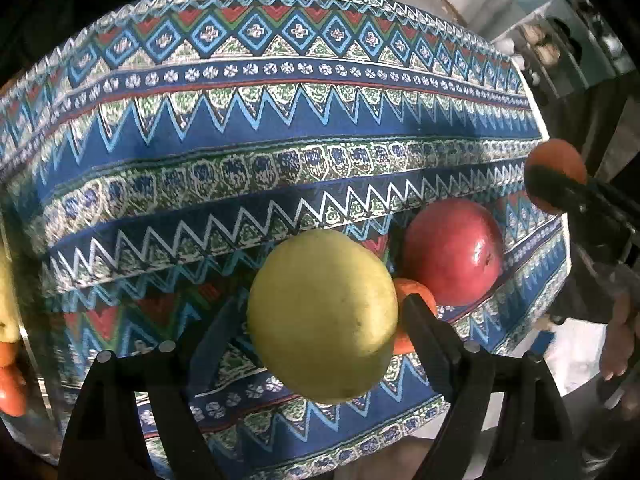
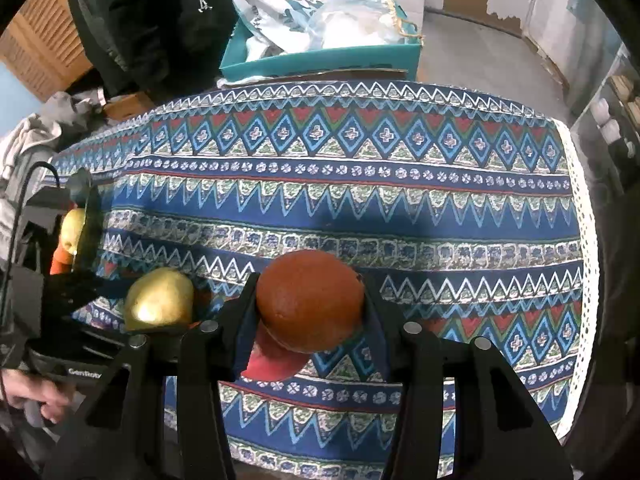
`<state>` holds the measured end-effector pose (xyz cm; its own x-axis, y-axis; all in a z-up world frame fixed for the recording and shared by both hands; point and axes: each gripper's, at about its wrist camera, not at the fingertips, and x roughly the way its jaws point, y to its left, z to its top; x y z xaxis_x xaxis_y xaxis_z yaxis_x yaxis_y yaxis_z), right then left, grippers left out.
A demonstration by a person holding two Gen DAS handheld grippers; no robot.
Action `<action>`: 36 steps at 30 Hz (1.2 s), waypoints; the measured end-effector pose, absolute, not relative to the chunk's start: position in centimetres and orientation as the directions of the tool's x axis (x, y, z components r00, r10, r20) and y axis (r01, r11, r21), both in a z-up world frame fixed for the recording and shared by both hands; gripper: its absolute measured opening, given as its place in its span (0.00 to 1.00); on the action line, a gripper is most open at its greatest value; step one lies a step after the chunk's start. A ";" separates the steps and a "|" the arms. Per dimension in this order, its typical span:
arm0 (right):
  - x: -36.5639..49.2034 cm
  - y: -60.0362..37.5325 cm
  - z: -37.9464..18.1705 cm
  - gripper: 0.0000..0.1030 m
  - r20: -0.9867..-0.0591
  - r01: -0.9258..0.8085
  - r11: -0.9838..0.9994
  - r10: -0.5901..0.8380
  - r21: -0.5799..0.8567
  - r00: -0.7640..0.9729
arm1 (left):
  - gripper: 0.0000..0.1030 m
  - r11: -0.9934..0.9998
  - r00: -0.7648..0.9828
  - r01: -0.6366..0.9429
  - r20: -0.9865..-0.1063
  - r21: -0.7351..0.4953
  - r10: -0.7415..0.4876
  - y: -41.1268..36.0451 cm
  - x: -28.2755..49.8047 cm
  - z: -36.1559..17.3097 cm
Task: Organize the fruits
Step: 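Carry the yellow pear with the left tool while the right tool carries the orange toward the bowl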
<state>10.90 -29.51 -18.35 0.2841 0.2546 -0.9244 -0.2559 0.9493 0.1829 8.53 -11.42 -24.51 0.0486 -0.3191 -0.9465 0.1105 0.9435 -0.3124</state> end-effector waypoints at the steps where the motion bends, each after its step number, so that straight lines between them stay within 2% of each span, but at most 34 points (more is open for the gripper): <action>1: 10.8 -29.5 -18.4 0.46 -0.924 -0.256 0.949 0.256 0.185 0.284 | 0.83 0.940 0.050 0.105 -0.942 -0.325 -0.331 -11.2 8.5 -24.6; 5: 10.9 -29.4 -18.4 0.46 -0.923 -0.257 0.946 0.267 0.196 0.278 | 0.70 0.918 0.043 0.101 -0.920 -0.384 -0.390 -10.7 8.8 -24.8; 9: 10.9 -29.1 -18.6 0.46 -0.921 -0.262 0.944 0.274 0.202 0.276 | 0.70 0.919 0.051 0.117 -0.922 -0.376 -0.384 -10.6 8.8 -24.7; 14: 11.0 -28.6 -18.4 0.46 -0.916 -0.270 0.940 0.284 0.208 0.284 | 0.70 0.939 0.101 0.166 -0.942 -0.301 -0.320 -10.7 8.4 -23.7; 22: 10.9 -28.0 -17.2 0.46 -0.905 -0.297 0.935 0.287 0.193 0.314 | 0.70 0.956 0.200 0.178 -0.943 -0.233 -0.267 -9.8 8.2 -20.5; 36: 10.5 -25.6 -13.7 0.46 -0.870 -0.353 0.913 0.336 0.206 0.362 | 0.70 0.966 0.298 0.143 -0.922 -0.215 -0.249 -6.4 7.8 -16.3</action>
<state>10.50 -25.60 -13.66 0.3615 0.3361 -0.8697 -0.3530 0.9127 0.2060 7.76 -6.39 -16.25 0.2979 -0.2490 -0.9215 0.1425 0.9662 -0.2150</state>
